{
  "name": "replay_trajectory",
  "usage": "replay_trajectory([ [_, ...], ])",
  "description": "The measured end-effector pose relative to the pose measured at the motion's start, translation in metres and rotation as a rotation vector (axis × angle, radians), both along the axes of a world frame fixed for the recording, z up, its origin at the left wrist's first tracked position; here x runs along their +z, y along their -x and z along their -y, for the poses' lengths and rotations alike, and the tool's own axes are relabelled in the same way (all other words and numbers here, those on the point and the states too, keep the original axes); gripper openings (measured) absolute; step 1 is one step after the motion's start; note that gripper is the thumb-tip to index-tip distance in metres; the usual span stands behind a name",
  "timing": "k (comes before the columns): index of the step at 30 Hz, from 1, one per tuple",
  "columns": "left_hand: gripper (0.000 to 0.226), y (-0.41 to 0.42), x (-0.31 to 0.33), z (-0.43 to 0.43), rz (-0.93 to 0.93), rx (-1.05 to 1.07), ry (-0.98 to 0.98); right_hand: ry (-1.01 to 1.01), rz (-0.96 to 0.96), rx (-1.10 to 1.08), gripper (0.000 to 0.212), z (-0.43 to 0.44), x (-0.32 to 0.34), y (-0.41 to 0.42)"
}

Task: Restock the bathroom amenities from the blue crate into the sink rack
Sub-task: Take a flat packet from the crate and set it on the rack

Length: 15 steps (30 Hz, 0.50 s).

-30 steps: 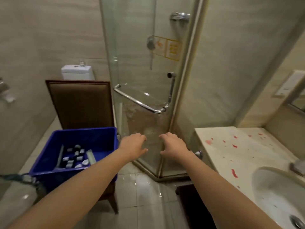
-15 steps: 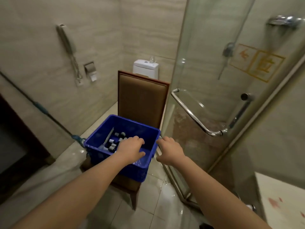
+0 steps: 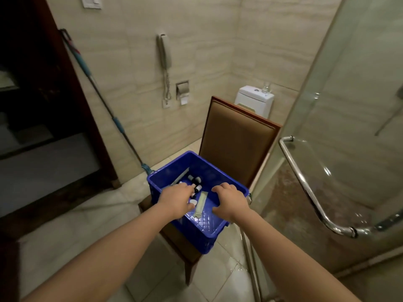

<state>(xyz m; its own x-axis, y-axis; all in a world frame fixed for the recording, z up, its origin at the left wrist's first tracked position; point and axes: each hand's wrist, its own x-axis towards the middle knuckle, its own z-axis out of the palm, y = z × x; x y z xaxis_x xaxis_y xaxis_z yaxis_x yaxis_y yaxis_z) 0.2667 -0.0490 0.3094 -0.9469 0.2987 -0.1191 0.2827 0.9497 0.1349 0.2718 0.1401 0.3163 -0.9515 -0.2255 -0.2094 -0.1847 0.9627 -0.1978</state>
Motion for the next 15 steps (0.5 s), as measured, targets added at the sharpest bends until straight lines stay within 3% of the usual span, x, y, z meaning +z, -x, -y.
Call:
replay_trajectory([
  [15, 0.047, 0.086, -0.048, 0.022, 0.119, 0.075, 0.042, 0.036, 0.131, 0.017, 0.064, 0.016, -0.053, 0.091],
])
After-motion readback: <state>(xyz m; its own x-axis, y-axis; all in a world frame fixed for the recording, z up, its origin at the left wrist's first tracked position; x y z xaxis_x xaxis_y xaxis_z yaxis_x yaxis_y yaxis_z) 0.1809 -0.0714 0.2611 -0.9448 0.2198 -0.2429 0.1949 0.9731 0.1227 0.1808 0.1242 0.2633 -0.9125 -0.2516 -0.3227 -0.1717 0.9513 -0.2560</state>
